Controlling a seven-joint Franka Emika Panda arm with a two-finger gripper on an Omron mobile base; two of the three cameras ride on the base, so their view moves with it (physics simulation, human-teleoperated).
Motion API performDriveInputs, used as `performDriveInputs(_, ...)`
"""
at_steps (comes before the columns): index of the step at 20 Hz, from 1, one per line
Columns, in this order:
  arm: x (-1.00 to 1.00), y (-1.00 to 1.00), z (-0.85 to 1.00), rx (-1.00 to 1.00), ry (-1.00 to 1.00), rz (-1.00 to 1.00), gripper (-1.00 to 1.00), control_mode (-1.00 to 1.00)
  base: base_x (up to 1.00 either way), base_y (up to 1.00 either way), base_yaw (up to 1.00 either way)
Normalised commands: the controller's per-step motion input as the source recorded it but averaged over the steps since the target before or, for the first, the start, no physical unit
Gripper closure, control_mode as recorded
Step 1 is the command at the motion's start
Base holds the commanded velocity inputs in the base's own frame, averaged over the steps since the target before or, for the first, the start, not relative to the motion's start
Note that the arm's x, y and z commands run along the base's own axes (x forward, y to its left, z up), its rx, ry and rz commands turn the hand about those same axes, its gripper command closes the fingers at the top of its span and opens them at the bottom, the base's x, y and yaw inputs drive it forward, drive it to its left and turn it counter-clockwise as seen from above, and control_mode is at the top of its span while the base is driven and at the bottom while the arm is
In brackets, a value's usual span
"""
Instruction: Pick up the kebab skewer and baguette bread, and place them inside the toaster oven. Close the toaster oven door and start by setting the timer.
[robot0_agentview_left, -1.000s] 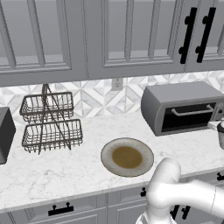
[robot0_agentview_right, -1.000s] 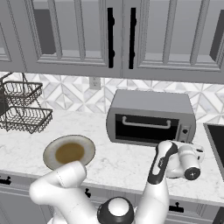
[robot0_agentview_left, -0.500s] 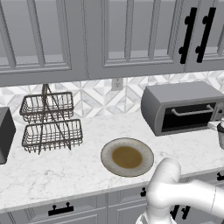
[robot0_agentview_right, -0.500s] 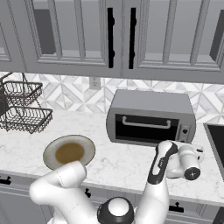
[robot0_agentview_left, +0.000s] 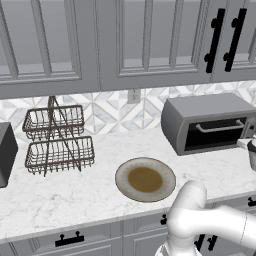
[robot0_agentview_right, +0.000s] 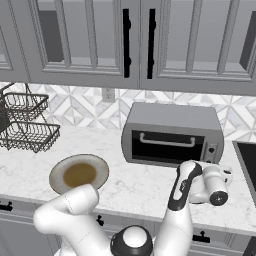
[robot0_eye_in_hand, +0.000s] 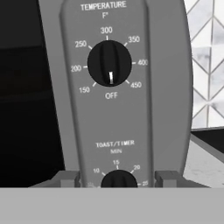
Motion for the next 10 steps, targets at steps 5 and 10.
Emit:
performDriveInputs(5,-0.09,-0.01,0.0,0.0,0.0,0.08,1.0,-1.0,0.0,0.0,0.0)
performDriveInputs(10,-0.01,0.0,0.0,0.0,0.0,0.08,1.0,-1.0,0.0,0.0,0.0)
